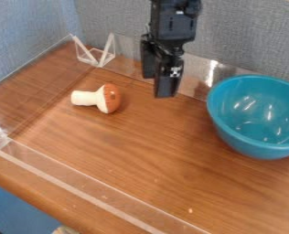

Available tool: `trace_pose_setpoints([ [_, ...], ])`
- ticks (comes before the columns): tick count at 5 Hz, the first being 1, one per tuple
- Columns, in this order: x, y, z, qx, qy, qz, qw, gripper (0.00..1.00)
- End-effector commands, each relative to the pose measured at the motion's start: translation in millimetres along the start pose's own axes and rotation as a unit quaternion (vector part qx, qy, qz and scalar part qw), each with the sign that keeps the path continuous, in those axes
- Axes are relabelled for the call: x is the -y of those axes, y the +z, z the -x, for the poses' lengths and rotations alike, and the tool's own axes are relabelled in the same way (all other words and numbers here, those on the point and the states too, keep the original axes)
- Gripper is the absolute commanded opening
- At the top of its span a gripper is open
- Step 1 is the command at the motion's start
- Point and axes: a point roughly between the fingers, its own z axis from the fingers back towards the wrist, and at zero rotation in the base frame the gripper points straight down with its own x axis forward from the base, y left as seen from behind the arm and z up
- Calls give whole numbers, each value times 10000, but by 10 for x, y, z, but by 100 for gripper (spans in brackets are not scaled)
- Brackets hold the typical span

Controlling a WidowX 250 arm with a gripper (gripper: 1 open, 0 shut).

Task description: Remove the mushroom from inside the blue bowl and put it on the table

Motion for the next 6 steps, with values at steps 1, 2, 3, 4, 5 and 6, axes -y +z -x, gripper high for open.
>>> trace_pose_setpoints([
  [1, -15, 173, 2, 256, 11, -321, 9992, 100],
  [2, -39, 109, -6, 241, 61, -345, 9991, 100],
  [3, -62, 45, -19, 233, 113, -361, 9990, 100],
  [4, -73, 71, -133, 209, -17, -370, 9991, 100],
  [5, -90, 106, -251, 191, -153, -374, 9990, 100],
  [6, -89, 116, -239, 174, -176, -364, 9990, 100],
])
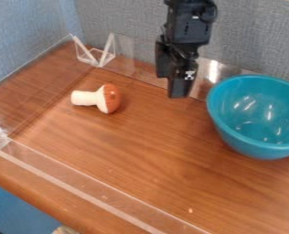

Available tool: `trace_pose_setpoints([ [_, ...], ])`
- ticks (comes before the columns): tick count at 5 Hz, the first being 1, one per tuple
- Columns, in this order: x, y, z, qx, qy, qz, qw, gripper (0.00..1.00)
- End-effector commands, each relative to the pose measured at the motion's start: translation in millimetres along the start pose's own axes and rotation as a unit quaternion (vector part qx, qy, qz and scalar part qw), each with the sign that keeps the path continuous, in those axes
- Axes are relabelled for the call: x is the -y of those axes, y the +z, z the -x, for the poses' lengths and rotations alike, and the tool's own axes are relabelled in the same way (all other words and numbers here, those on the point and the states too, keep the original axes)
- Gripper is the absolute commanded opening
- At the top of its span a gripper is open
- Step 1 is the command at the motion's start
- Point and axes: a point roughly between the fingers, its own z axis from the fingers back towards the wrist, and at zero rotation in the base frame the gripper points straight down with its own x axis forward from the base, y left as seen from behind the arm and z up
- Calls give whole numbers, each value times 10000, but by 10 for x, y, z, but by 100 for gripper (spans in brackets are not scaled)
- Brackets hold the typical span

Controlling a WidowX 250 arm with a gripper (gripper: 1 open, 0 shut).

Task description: Remove the mushroom from inside the blue bowl and put it on the table

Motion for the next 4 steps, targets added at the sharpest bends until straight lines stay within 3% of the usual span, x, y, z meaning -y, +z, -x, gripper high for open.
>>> trace_pose_setpoints([
  [1, -36, 225, -18, 242, -64, -235, 9994, 100],
  [4, -568, 144, 737, -100, 78, -292, 9995, 100],
])
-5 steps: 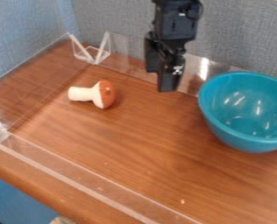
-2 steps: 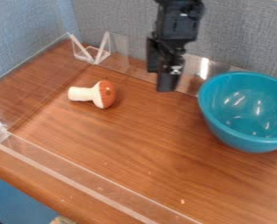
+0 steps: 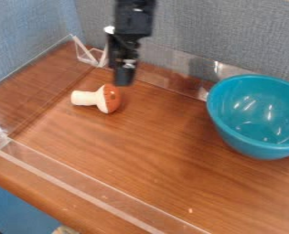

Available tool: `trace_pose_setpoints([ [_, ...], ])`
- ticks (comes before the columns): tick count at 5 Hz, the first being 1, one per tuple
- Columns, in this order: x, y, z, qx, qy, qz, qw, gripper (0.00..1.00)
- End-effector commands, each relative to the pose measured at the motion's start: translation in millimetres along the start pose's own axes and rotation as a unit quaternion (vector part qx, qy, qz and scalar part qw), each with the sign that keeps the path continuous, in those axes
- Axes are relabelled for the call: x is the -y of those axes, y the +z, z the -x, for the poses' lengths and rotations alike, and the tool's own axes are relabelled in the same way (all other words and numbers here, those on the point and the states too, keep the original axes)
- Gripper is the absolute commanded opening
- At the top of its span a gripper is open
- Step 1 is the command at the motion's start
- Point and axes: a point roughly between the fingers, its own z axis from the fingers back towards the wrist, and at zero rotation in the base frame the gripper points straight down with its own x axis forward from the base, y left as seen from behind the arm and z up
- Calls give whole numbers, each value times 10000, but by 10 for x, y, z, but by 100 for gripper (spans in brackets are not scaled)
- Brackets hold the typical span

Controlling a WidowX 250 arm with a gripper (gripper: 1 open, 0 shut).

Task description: Remove the mushroom from inside the blue bowl and put it on the table

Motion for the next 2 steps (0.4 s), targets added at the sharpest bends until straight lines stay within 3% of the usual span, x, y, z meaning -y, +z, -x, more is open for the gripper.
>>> trace_pose_setpoints([
  [1, -123, 37, 186, 47, -131, -265, 9996, 0],
  [2, -127, -132, 281, -32, -286, -263, 9992, 100],
])
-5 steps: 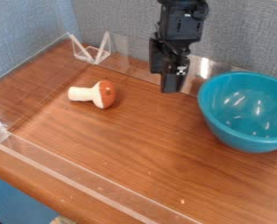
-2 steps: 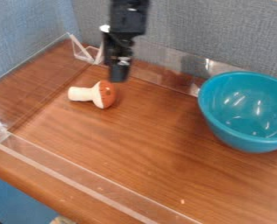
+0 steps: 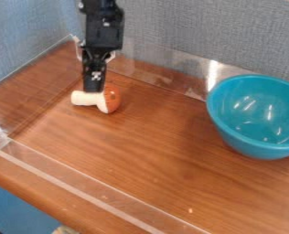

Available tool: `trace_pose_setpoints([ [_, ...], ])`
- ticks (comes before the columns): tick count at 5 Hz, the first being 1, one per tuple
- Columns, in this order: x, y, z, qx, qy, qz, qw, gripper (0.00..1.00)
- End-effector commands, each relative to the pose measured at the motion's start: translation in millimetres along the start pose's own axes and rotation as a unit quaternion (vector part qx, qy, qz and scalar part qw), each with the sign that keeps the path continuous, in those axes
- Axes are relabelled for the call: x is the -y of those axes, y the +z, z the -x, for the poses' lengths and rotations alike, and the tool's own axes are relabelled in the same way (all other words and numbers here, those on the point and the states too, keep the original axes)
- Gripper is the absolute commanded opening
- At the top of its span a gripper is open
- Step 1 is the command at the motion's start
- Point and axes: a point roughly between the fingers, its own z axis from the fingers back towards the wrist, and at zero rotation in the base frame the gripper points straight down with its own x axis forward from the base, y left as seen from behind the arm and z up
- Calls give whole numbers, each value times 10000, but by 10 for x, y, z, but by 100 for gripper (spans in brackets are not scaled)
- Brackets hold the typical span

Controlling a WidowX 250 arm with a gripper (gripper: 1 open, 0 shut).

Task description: Remove the mushroom from inside the blue bowl and put it on the table

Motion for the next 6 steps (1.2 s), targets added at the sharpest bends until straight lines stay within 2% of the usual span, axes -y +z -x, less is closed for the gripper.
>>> trace_pose_setpoints([
  [1, -137, -94, 32, 21, -141, -140, 9998, 100],
  [2, -230, -247, 25, -9, -269, -144, 9995, 100],
  [4, -135, -540, -62, -70, -479, -137, 9987, 100],
  [5, -189, -555, -32, -71, -290, -113, 9995, 0],
  [6, -233, -521, 7, -41, -116, -108, 9999, 0],
])
